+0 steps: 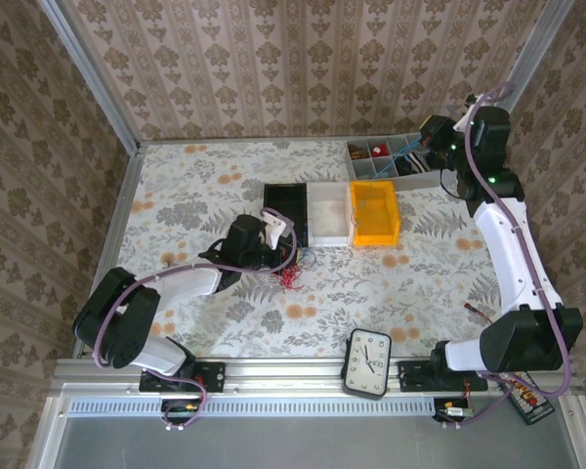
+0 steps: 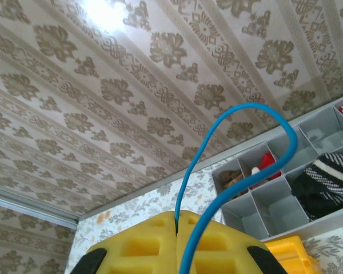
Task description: Untangle the cables
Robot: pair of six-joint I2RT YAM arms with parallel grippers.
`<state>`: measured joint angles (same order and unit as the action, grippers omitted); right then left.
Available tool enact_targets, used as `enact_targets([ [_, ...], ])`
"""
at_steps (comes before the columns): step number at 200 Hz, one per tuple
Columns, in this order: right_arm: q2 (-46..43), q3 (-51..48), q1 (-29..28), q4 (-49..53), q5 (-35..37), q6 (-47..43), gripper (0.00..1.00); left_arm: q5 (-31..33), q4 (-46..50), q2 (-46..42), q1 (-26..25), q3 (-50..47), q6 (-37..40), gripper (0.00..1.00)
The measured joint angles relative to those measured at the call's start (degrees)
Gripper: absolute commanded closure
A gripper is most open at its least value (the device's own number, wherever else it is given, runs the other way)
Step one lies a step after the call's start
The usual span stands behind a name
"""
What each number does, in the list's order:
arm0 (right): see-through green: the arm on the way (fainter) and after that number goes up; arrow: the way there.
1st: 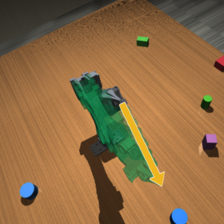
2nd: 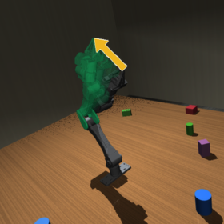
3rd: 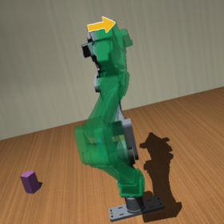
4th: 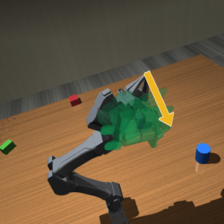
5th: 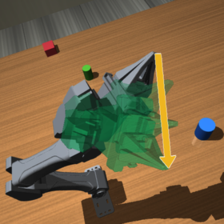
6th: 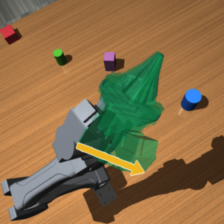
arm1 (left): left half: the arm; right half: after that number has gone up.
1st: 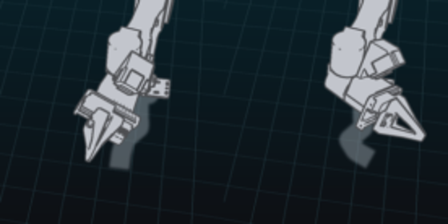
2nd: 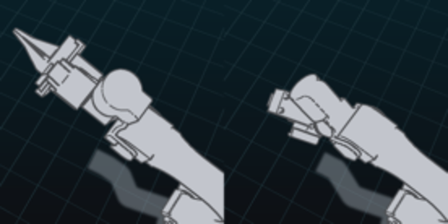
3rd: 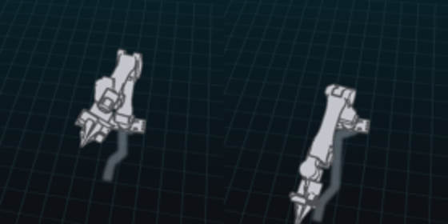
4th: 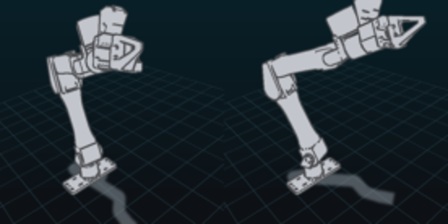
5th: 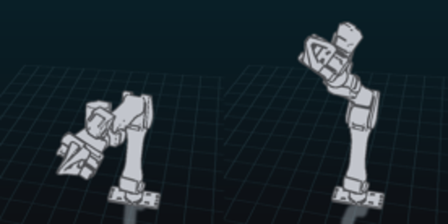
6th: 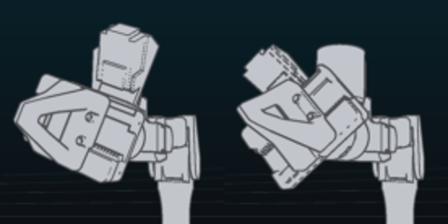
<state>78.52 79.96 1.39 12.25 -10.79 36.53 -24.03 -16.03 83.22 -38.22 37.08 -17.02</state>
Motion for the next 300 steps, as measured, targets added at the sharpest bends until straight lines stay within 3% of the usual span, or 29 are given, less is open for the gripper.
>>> enact_targets([
  [96,3.1,0.5,-1.0,3.2,14.9,-5.4,1.00,0.0,0.0,1.1,0.0,0.0,0.4,1.00],
  [213,8.0,3.9,-1.0,3.7,22.6,-10.0,1.00,0.0,0.1,1.9,0.0,0.1,1.3,1.00],
  [300,17.5,12.0,-2.4,3.3,22.4,-10.5,1.00,0.0,0.9,1.9,0.0,0.2,2.5,1.00],
])
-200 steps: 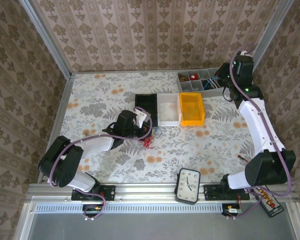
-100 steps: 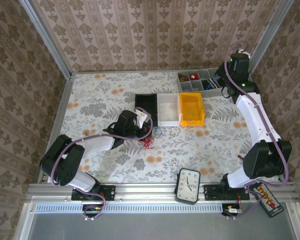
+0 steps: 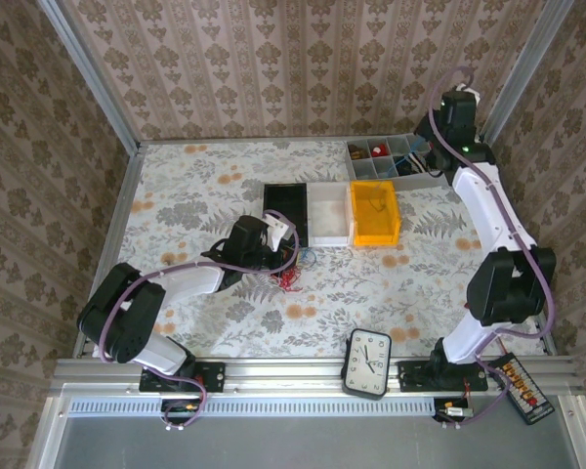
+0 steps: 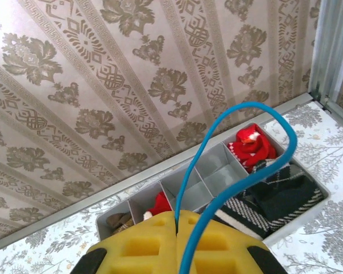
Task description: Untangle the cables
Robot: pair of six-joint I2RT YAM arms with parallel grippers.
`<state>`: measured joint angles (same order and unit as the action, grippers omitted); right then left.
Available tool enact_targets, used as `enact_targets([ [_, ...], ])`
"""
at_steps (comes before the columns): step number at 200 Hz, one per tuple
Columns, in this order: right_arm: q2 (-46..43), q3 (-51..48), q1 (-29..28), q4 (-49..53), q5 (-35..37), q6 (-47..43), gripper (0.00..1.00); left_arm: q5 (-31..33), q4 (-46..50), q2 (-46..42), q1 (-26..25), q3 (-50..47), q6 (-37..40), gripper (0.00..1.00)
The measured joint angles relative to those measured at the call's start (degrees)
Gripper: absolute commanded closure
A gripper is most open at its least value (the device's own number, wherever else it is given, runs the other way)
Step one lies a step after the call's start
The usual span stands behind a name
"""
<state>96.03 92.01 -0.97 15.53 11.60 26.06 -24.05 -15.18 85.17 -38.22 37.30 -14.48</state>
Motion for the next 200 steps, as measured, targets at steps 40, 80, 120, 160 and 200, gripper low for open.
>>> enact_targets([
  [40,1.2,-0.3,-4.3,-0.2,1.7,-1.0,1.00,0.0,0.8,0.0,0.0,0.0,0.7,1.00],
  [80,2.2,-6.5,-8.6,-0.1,3.1,-1.9,1.00,0.0,1.9,-0.5,0.0,0.0,1.3,1.00],
  [120,4.7,-11.7,-9.9,2.4,1.7,-1.9,1.00,0.0,2.4,-1.5,0.0,0.0,1.3,1.00],
  [160,8.8,-11.9,-10.2,4.4,-3.7,-1.6,1.00,0.2,2.6,-2.2,0.0,0.0,1.4,1.00],
  [200,13.1,-11.9,-11.3,7.1,-6.3,-0.7,1.00,0.3,2.9,-2.2,0.0,0.0,1.6,1.00],
])
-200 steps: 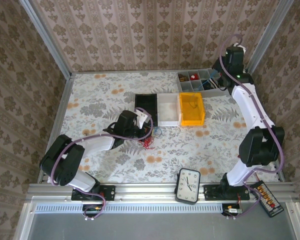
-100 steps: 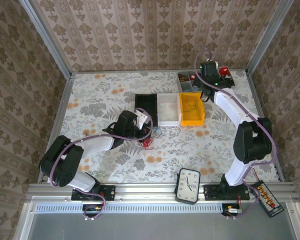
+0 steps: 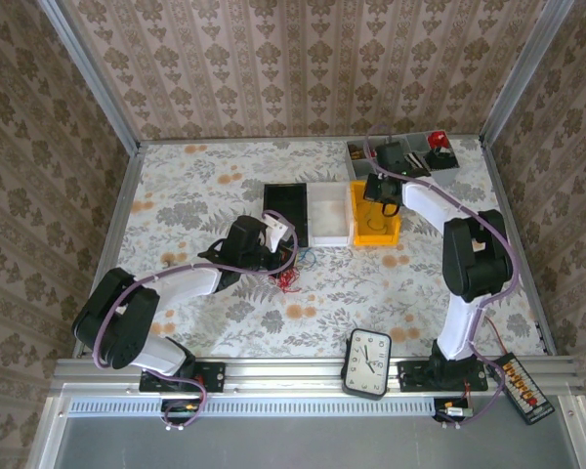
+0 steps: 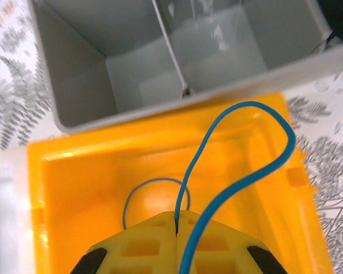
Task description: Untangle the cables
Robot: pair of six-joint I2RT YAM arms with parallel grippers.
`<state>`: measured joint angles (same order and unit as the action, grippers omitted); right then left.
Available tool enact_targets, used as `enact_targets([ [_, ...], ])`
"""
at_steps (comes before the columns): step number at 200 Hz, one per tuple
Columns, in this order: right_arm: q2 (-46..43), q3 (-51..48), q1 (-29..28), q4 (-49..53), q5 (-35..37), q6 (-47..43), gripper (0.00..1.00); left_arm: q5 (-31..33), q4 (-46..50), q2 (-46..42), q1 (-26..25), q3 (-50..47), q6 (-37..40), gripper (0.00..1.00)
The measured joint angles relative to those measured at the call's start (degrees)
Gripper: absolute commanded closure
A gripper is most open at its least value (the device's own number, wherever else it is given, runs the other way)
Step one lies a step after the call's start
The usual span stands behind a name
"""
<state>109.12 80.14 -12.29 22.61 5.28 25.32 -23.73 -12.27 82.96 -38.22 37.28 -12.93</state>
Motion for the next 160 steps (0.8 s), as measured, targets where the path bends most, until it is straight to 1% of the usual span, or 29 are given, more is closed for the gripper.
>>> enact_targets([
  [32,2.9,0.0,-0.2,0.9,-1.1,0.7,1.00,0.4,0.1,0.0,-0.1,0.0,0.2,1.00],
  [55,3.7,0.2,-0.2,1.4,-1.1,1.1,0.94,0.6,0.2,0.0,-0.5,0.0,0.4,1.00],
  [67,3.7,0.6,-0.2,1.5,-1.1,1.4,0.85,0.7,0.3,0.0,-0.8,0.0,0.6,1.00],
  [87,3.7,2.1,-0.2,1.6,-1.0,1.5,0.65,0.9,0.3,0.0,-1.0,0.0,1.0,1.00],
  [97,3.6,2.4,-0.2,1.3,-0.9,2.0,0.58,1.0,0.3,0.0,-1.2,0.0,1.1,1.00],
  [136,0.9,2.2,-0.2,1.3,1.0,2.0,0.38,1.0,1.4,0.0,-1.9,0.5,1.9,1.00],
  [145,-0.5,1.9,-0.2,1.2,1.7,1.8,0.35,1.0,1.7,0.0,-2.3,0.7,2.2,1.00],
  [160,-3.0,1.3,-0.2,1.1,2.7,1.7,0.35,1.0,2.3,0.0,-2.6,1.0,2.5,1.00],
])
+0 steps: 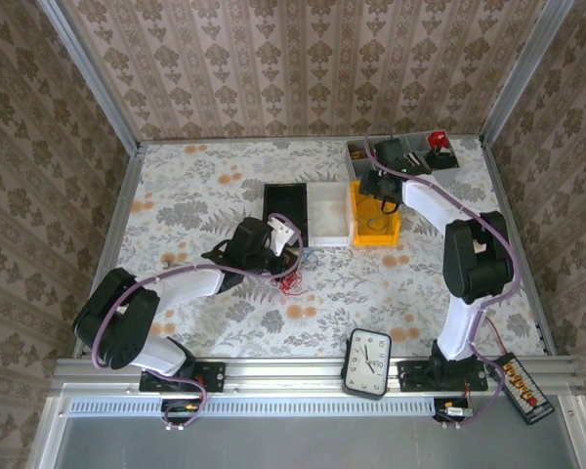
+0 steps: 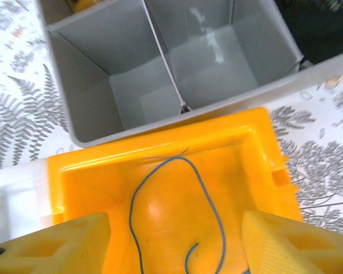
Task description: Untangle the cables
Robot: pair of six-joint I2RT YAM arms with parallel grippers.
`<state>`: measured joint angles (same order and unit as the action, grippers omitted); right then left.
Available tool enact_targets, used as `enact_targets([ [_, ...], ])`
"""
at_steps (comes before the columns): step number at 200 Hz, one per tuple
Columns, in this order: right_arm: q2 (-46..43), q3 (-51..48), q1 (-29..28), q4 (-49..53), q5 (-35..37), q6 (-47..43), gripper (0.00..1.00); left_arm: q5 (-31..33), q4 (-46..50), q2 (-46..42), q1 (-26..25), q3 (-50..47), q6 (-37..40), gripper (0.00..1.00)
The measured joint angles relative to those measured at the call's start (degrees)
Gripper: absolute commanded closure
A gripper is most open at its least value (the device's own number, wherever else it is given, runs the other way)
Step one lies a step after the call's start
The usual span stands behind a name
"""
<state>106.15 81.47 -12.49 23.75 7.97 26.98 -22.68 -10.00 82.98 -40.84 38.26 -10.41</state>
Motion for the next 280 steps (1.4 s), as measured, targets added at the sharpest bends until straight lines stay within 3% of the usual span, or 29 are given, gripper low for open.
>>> enact_targets([
  [33,-7.2,-4.9,-0.1,-2.0,0.3,-1.1,0.36,0.0,1.2,0.4,-0.7,1.2,0.9,1.00],
  [69,-17.2,-16.8,-3.3,-4.4,-7.2,-2.9,0.36,-1.7,1.6,2.9,-1.9,3.8,2.8,1.00],
  [75,-18.4,-18.8,-4.8,-4.7,-8.8,-2.9,0.36,-2.1,1.9,3.4,-1.9,4.3,3.0,0.93],
  [85,-19.7,-21.6,-7.5,-5.2,-11.0,-2.9,0.35,-2.8,2.5,4.3,-1.9,5.3,3.6,0.60],
  [95,-20.3,-24.2,-10.3,-5.9,-12.8,-2.8,0.35,-3.2,3.3,5.1,-1.9,6.4,3.7,0.40],
  [125,-20.1,-28.7,-16.9,-6.5,-16.2,-2.8,0.34,-4.0,5.5,5.3,-1.2,7.6,3.9,0.23],
  [217,-16.1,-27.9,-20.3,-7.0,-21.1,-5.4,0.31,-0.8,14.1,-16.5,3.1,-1.1,2.9,0.19],
  [251,-14.0,-26.0,-21.3,-7.0,-22.2,-6.1,0.31,-0.3,17.4,-16.1,3.0,-1.2,2.9,0.21],
  [280,-9.9,-23.5,-21.5,-7.4,-22.2,-6.1,0.32,0.3,18.1,-10.5,2.0,-1.2,3.0,0.22],
])
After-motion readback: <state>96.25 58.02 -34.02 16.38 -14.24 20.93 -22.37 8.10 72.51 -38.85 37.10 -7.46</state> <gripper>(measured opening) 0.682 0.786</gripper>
